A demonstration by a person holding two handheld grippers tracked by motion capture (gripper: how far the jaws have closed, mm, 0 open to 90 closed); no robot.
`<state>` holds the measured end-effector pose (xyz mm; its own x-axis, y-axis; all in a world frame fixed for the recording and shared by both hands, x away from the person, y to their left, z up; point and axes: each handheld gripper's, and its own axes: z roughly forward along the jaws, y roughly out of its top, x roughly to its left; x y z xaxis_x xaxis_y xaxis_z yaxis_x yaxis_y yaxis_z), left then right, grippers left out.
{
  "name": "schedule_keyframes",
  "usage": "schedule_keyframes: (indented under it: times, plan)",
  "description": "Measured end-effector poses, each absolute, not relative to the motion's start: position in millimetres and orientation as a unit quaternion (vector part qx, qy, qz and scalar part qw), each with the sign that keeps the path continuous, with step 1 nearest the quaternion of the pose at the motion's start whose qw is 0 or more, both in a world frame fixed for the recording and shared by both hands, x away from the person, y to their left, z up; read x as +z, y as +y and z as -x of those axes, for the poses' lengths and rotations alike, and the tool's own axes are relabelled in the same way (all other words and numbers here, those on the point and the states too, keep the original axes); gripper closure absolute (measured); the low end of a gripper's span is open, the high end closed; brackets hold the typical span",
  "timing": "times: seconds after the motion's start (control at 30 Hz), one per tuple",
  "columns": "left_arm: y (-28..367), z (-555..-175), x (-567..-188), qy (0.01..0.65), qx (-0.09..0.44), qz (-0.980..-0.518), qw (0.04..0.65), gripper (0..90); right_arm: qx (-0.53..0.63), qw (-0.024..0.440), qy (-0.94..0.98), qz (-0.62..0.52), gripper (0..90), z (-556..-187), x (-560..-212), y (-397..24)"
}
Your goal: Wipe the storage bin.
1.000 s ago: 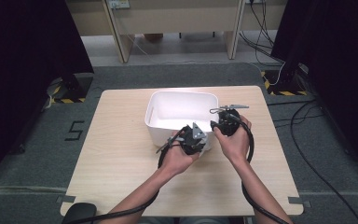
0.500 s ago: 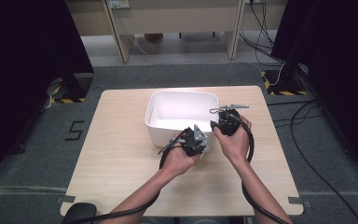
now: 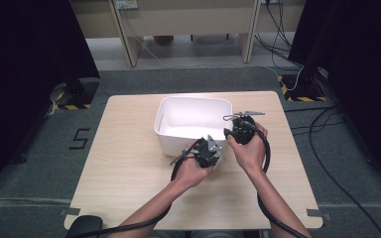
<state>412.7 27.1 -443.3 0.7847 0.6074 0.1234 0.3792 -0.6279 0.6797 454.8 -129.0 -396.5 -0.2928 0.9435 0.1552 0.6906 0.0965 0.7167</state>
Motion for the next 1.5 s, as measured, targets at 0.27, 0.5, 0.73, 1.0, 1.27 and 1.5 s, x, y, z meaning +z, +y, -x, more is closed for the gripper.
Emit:
schedule_keyframes:
  times: [0.27, 0.5, 0.73, 1.0, 1.27, 1.5]
  plan:
    - [26, -414, -451, 0.278, 0.169, -0.889, 0.322, 75.9, 0.36, 0.176, 0.72, -0.567, 67.2, -455, -397, -129]
    - [25, -415, -459, 0.28, 0.167, -0.891, 0.316, 75.9, 0.36, 0.177, 0.719, -0.567, 67.2, -455, -397, -129]
    - [25, -416, -461, 0.28, 0.165, -0.892, 0.315, 75.9, 0.36, 0.177, 0.72, -0.566, 67.2, -455, -397, -129]
    - [20, -416, -460, 0.278, 0.166, -0.893, 0.311, 75.9, 0.361, 0.178, 0.719, -0.567, 67.4, -454, -397, -129]
    - [13, -417, -461, 0.276, 0.165, -0.894, 0.312, 75.8, 0.36, 0.178, 0.719, -0.567, 67.4, -455, -397, -129]
    - [11, -417, -460, 0.277, 0.162, -0.894, 0.312, 75.9, 0.361, 0.178, 0.719, -0.567, 67.4, -455, -397, -129]
